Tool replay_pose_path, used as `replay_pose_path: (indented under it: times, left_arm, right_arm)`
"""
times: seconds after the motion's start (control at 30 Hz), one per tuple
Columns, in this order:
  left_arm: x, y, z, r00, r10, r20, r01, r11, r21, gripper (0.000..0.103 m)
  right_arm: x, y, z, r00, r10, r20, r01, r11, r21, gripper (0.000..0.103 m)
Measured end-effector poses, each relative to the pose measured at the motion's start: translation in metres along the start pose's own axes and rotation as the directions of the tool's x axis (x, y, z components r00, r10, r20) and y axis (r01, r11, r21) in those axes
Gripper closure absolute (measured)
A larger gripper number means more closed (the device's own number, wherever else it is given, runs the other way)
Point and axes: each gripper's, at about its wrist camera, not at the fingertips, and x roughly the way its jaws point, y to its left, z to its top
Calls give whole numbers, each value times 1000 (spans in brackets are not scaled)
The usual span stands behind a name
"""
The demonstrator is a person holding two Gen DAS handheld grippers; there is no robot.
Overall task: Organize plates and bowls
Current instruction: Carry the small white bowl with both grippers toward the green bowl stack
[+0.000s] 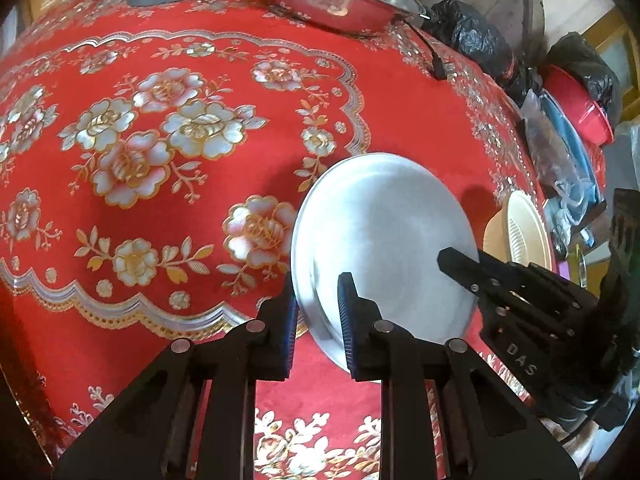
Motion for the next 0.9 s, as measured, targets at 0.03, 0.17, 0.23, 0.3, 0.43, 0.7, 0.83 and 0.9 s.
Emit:
replay_pose_path:
  times: [0.03,0.17,0.23,0.3,0.43,0.7,0.83,0.9]
  left_arm:
    - [-1,2,-2,1000,6,1,-6,1000,-1,84]
    - [-12,10,-13,1000,4,9,-4,1000,-4,84]
    - [-23,13,-19,1000,4,26,-4,1000,-3,84]
    - [-34,17,-26,999,9,46,-9,1000,-4,84]
    - [-54,29,-39,996,32,85,-31,999,-10,84]
    - [-83,62,-65,987,67,144,-59,997,-55,84]
    - [-101,76,-76,980,77,181,-64,995,-73,84]
    - [-110,82,-80,976,87,200,-72,994,-80,84]
  right_arm:
    - [-2,1,-1,1000,3,3,-3,1000,-2,89]
    - [-7,13,-7,1000,2,13,-1,1000,-30,89]
    - [-9,18,-8,1000,9,14,-9,999,-33,89]
    - [-12,25,-10,1000,20,20,-19,999,-39,89]
    - [-19,46,-14,999,34,37,-31,998,-60,89]
    - [-32,93,-22,995,77,63,-69,991,-119,89]
    - [-37,113,-23,993,88,73,-77,986,-145,89]
    - [-41,124,-22,992,98,78,-84,983,-162,89]
